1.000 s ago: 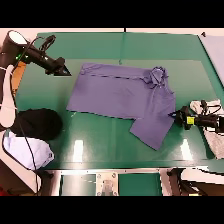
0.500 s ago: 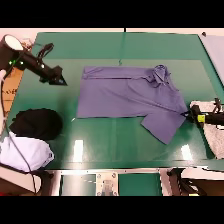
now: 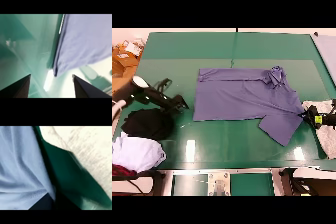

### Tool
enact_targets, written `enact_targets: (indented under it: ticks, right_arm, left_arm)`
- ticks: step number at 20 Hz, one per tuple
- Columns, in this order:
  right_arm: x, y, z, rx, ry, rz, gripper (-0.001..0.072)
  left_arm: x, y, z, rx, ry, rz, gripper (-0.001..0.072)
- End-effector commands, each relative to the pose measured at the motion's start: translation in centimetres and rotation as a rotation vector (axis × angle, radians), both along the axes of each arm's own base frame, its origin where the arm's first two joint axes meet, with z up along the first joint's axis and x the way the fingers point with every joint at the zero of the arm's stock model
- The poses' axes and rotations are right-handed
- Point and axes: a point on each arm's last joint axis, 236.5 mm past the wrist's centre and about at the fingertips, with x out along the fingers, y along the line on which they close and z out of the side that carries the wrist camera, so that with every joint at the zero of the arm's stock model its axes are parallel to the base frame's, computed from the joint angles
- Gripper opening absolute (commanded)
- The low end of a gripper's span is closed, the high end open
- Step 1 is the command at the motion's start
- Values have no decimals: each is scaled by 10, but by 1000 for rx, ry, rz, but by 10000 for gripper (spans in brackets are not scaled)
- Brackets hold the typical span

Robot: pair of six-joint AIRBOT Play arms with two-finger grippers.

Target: Fold the shirts.

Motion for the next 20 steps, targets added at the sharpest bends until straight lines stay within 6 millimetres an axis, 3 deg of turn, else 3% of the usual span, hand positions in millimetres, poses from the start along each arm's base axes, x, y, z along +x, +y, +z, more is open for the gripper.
enact_targets:
  ticks: [1,4,6,7,8,11,12,15,18,20]
  right_arm:
    - [3,7,1,4,-2,21,20]
    - [3,11,1,7,-1,32,21]
    - [3,11,1,11,0,34,21]
    - [3,11,1,11,0,33,21]
    - [3,11,1,10,-1,33,21]
    - [2,11,1,4,-6,45,21]
    - [3,11,1,5,-6,44,21]
    - [1,17,3,55,22,11,21]
    - [11,26,12,54,-6,42,17]
    - [39,43,51,40,-124,103,17]
  left_arm:
    - [-3,-30,-34,-55,-10,97,586]
    - [-15,-67,-47,-113,23,41,585]
    - [-23,-76,-46,-128,32,-1,577]
    - [-26,-76,-45,-130,38,-16,357]
    - [-29,-75,-46,-125,40,-36,185]
    - [-24,-71,-49,-104,9,-40,139]
    - [-22,-69,-51,-90,-3,-38,20]
    - [-13,-68,-45,-83,-42,-70,18]
    - [20,-63,-9,-36,-179,-124,17]
    - [51,-61,54,-6,-343,-172,17]
